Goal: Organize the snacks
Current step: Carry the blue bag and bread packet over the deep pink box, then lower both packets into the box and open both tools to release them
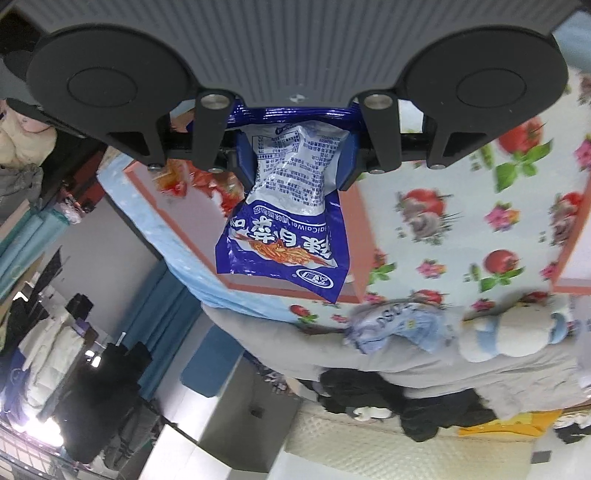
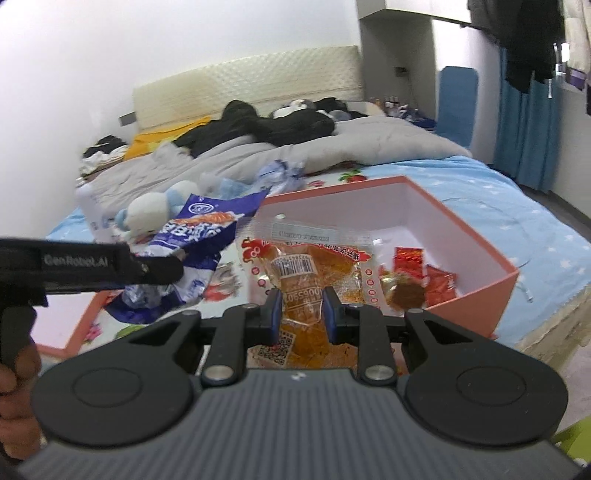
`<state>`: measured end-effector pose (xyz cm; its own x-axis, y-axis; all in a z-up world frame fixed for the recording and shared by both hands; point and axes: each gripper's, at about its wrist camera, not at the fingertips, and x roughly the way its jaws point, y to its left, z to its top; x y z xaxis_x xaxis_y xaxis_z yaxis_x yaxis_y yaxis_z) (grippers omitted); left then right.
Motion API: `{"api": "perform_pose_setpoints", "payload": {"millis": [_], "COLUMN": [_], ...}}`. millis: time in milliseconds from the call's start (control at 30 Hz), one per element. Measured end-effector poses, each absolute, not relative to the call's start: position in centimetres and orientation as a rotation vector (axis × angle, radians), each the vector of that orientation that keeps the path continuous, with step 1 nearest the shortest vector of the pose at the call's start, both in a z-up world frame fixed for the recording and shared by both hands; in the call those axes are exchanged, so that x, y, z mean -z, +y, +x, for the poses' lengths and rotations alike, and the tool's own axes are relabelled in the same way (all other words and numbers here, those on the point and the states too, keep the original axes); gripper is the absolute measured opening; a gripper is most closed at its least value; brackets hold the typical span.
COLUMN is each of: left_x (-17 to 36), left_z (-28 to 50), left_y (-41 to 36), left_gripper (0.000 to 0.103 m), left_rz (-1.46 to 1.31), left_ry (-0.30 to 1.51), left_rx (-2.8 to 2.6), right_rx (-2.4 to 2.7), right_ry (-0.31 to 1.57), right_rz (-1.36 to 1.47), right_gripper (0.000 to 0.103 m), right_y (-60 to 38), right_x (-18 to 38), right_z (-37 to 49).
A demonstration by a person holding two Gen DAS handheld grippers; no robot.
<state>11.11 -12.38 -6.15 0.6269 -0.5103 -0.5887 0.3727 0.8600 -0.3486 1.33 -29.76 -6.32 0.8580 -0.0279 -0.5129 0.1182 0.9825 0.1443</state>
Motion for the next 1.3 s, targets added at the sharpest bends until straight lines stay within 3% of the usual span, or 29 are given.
{"api": "perform_pose_setpoints", "payload": {"millis": [367, 1233, 1300], "left_x": [6.1, 13.2, 12.9], "left_z": [17.0, 28.7, 28.8], "left_y": [-18.0, -25.8, -25.7], "left_gripper": [0.053, 0.054, 0.067], "left_rz": [-0.161, -0.072, -0.067], "left_ry": [0.743, 0.915, 0.914], "left_rx": [0.547, 0.48, 0.476], "right_rx": [0.11, 0.113, 0.102], "right_ry": [0.514, 0.685, 0.688], "right_rz": [0.179, 0.31, 0.305], "right_gripper": [0.027, 0.033, 0.036], "right_y": [-33.9, -40.5, -40.4], "right_x": [6.3, 13.4, 13.3], "right_z": [6.1, 18.0, 18.1]}}
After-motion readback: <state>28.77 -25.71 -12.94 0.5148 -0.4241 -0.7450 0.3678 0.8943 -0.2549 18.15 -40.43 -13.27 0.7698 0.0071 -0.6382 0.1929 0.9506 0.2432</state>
